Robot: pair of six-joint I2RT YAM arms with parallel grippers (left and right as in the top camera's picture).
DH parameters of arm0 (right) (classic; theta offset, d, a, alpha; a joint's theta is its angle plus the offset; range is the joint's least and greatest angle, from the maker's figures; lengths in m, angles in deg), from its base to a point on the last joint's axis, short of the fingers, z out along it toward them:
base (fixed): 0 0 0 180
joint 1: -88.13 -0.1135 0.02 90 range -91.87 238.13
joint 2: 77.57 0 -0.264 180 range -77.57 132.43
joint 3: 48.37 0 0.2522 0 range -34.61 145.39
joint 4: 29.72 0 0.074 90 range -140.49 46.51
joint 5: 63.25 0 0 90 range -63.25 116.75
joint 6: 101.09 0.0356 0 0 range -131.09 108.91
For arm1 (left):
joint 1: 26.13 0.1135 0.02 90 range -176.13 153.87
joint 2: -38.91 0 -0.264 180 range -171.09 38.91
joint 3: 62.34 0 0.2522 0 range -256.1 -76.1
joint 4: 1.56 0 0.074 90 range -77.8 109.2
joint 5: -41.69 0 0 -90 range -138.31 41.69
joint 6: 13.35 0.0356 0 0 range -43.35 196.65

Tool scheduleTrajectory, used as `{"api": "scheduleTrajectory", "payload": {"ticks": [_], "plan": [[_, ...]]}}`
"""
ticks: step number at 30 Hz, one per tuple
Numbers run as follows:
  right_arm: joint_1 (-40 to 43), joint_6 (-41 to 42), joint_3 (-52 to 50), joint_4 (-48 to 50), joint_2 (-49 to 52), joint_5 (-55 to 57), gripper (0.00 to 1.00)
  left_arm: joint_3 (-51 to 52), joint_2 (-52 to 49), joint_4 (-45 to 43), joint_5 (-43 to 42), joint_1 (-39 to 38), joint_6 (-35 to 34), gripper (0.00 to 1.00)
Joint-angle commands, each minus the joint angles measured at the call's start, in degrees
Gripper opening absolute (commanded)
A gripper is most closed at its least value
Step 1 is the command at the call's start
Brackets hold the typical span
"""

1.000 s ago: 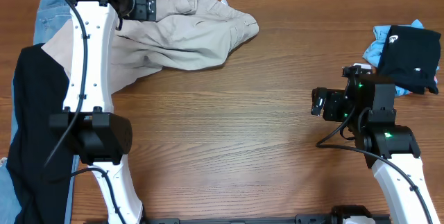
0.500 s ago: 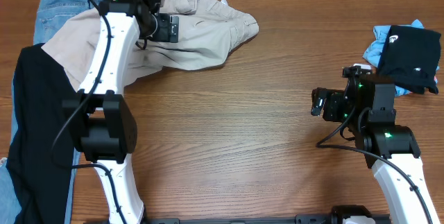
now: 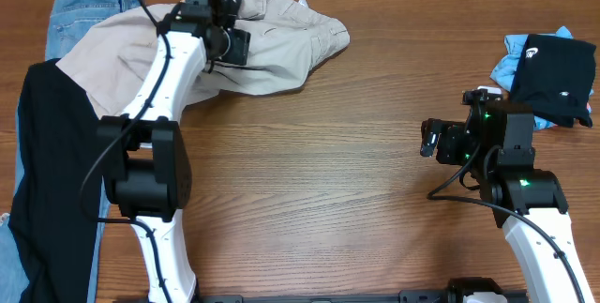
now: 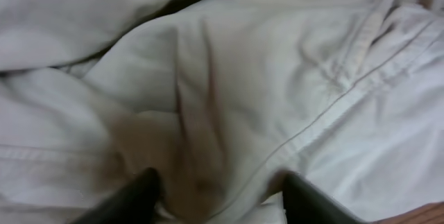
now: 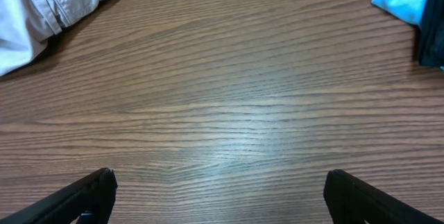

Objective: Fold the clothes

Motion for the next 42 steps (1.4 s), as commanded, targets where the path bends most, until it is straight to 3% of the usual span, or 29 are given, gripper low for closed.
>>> {"api": "scheduleTrajectory", "payload": {"ticks": [1, 2, 15, 18, 23, 27, 37, 42], "plan": [[-0.2, 0.1, 1.6, 0.4, -0.3, -0.3, 1.0, 1.4, -0.6, -0.7, -0.8, -0.9, 2.9, 0.1], [-0.2, 0.1, 1.6, 0.4, -0.3, -0.3, 1.0, 1.5, -0.6, -0.6, -0.8, -0.9, 2.8, 0.04], [-0.2, 0.1, 1.6, 0.8, -0.3, -0.3, 1.0, 1.3, -0.5, 8.2, 1.6, -0.9, 2.4, 0.04], [-0.2, 0.1, 1.6, 0.6, -0.3, -0.3, 1.0, 1.3, 0.0, 18.3, 0.9, -1.4, -1.2, 0.04], [-0.2, 0.1, 1.6, 0.6, -0.3, -0.3, 1.0, 1.5, 0.4, 45.2, -3.5, -2.4, -15.2, 0.04], [-0.2, 0.0, 1.6, 1.4, -0.3, -0.3, 1.0, 1.7, 0.4, 55.9, -5.6, -4.3, -14.4, 0.04], [-0.3, 0.0, 5.6, -1.9, 0.9, -5.8, 1.0, 1.7, 2.0, 56.3, -5.6, -6.9, -14.5, 0.04], [-0.3, 0.0, 17.3, -14.7, 9.2, -10.4, 1.0, 1.8, 4.6, 56.9, -8.7, -7.7, -14.3, 0.04]]}}
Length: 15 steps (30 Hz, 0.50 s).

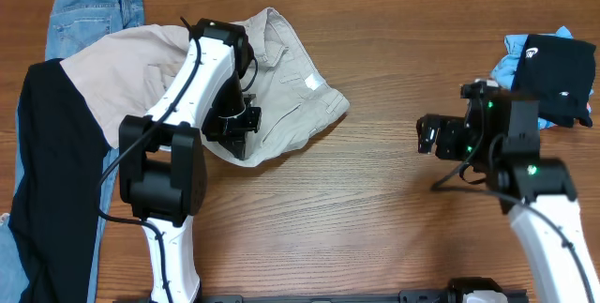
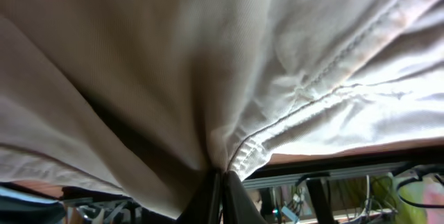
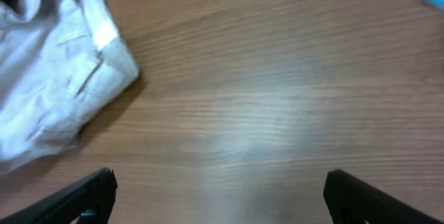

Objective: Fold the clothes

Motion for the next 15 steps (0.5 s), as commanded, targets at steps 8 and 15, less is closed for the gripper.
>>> {"api": "scheduleTrajectory", "payload": {"ticks": [8, 15], "plan": [[-4.6, -0.5, 24.9, -17.3, 21.3, -7.4, 1.0, 0.4, 4.1, 0.6, -2.6, -2.1, -2.1, 0.04], [-11.4, -1.4, 26.3, -8.6, 30.6, -8.0, 1.0, 0.4, 4.1, 0.3, -2.3, -2.3, -3.4, 0.04]]}}
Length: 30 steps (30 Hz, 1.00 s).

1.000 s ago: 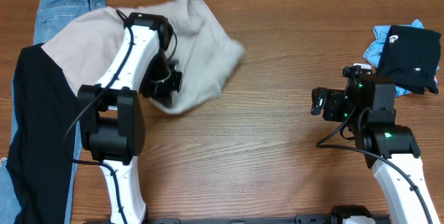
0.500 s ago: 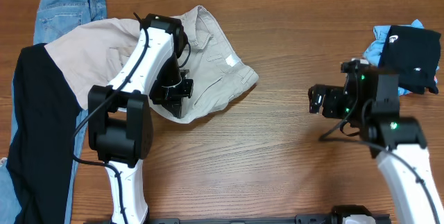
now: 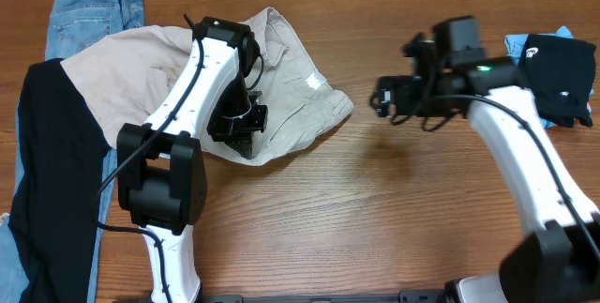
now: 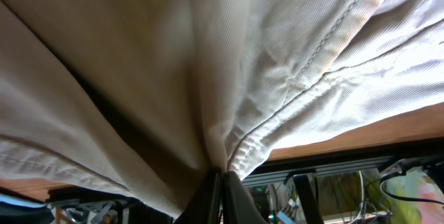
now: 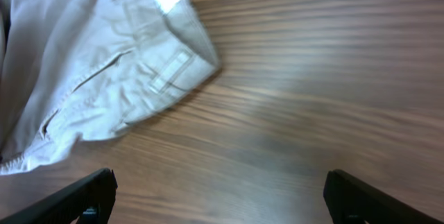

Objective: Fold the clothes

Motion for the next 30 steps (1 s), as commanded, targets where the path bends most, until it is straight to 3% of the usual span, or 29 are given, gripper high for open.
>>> {"api": "scheduleTrajectory", "payload": {"ticks": [1, 6, 15, 28, 30], "plan": [[-2.1, 0.9, 1.6, 3.5, 3.3, -1.0, 1.0, 0.4, 1.7, 0.4, -0.7, -0.4, -1.8, 0.04], [-4.6, 5.4, 1.6, 9.6, 8.4, -5.5, 1.0, 0.4, 1.7, -0.1, -0.7, -0.4, -1.8, 0.05], [-9.2, 7.8, 1.5, 16.1, 13.2, -0.3, 1.0, 0.4, 1.7, -0.3, -0.7, -0.6, -1.8, 0.06], [-9.7, 13.4, 1.5, 16.9, 19.3, 2.5, 1.0, 0.4, 1.7, -0.8, -0.7, -0.8, -1.8, 0.06], [-9.7, 15.4, 1.5, 17.3, 19.3, 3.1, 0.95, 0.4, 1.7, -0.9, -0.7, -0.8, -1.8, 0.06]]}}
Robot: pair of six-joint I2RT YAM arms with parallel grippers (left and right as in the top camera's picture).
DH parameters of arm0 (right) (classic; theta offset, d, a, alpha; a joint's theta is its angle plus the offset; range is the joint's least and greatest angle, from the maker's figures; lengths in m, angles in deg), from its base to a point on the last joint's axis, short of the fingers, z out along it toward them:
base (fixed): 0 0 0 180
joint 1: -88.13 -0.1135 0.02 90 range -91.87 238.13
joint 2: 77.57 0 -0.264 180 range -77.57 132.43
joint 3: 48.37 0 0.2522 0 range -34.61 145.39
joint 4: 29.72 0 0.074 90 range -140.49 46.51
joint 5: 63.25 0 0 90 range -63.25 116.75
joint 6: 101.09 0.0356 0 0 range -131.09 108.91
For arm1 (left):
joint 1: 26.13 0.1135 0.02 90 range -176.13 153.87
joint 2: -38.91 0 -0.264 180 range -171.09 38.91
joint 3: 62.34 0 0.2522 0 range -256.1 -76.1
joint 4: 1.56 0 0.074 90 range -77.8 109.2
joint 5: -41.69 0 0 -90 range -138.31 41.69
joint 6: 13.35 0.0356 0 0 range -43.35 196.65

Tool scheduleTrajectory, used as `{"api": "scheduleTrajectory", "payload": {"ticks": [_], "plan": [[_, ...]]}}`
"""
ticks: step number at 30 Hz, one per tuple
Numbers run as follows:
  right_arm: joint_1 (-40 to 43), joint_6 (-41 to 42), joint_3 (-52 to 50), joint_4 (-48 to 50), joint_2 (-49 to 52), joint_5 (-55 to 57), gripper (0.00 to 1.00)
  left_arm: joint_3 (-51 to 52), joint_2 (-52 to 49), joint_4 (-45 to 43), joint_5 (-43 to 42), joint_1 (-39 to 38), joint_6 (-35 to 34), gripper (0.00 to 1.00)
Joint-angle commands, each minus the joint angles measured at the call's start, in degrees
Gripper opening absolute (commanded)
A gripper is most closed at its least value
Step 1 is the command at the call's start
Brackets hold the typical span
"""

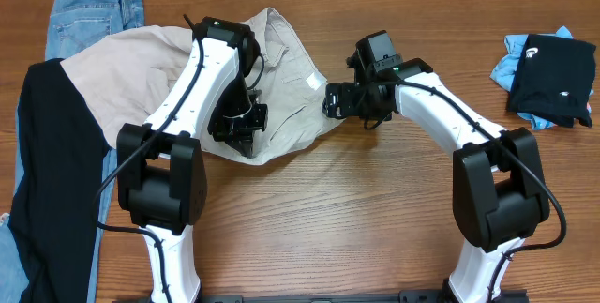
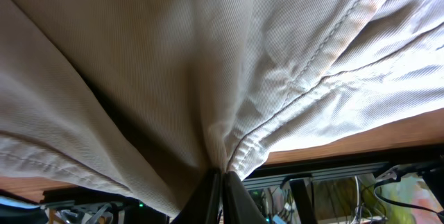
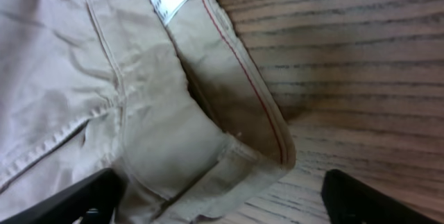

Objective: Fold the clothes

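A crumpled beige garment (image 1: pixel 291 101) with a white label lies at the back of the table, left of centre. My left gripper (image 2: pixel 220 177) is shut on a fold of its cloth and holds that fold up off the wood near the garment's front edge (image 1: pixel 239 139). My right gripper (image 3: pixel 225 200) is open and low over the garment's right corner (image 1: pixel 330 99). The folded waistband corner (image 3: pixel 239 158) with its red stitch line lies between the two spread fingers (image 3: pixel 87 195).
A tan cloth (image 1: pixel 112 64), a black garment (image 1: pixel 47 172) and blue jeans (image 1: pixel 89 7) lie overlapped along the left side. A black and light-blue pile (image 1: pixel 551 76) sits at the back right. Bare wood table (image 1: pixel 375 219) lies in front.
My right gripper has moved left and lower, from over bare wood beside the garment to straddling its right waistband corner. The left gripper and its pinch of cloth are unchanged.
First my left gripper was open, pressed on the beige garment at the back, and the right hung open over bare wood at the right. Then the left was shut on cloth with the garment drawn nearer. The right arm has since come across to the garment's corner.
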Motion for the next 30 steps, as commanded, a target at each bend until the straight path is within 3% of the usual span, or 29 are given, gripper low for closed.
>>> {"api": "scheduleTrajectory", "payload": {"ticks": [1, 3, 9, 11, 13, 19, 25, 30], "plan": [[-0.3, 4.1, 1.3, 0.9, -0.2, 1.2, 0.85, 0.3, 1.7, -0.1, -0.7, -0.8, -0.6, 0.07], [-0.3, 4.3, 1.3, 0.9, -0.2, 1.2, 0.69, 0.3, 1.7, -0.1, -0.7, -0.8, -0.6, 0.06], [-0.3, 4.2, 1.3, -0.7, -0.2, 0.9, 0.37, 0.4, 1.7, -0.1, -0.7, -0.8, -0.6, 0.07], [-0.3, 4.2, 1.3, -1.0, -0.2, 1.0, 0.17, 0.3, 1.7, -0.1, -0.7, -0.8, -0.6, 0.08], [-0.3, 4.2, 1.4, -1.0, -0.3, 1.0, 0.08, 0.3, 1.7, 0.1, -0.7, -0.8, -0.6, 0.15], [2.1, 1.6, 6.7, -4.2, -2.4, 4.3, 0.05, 0.3, 1.7, 1.4, -1.3, -0.8, 0.0, 0.35], [4.8, 0.3, 17.2, -19.7, -5.9, 19.8, 0.05, 0.3, 1.7, 1.4, -2.6, -0.8, 0.4, 0.36], [7.4, -0.7, 18.4, -30.4, -6.4, 30.9, 0.05, 0.3, 1.7, 0.4, -2.1, 0.0, 0.5, 0.36]]}}
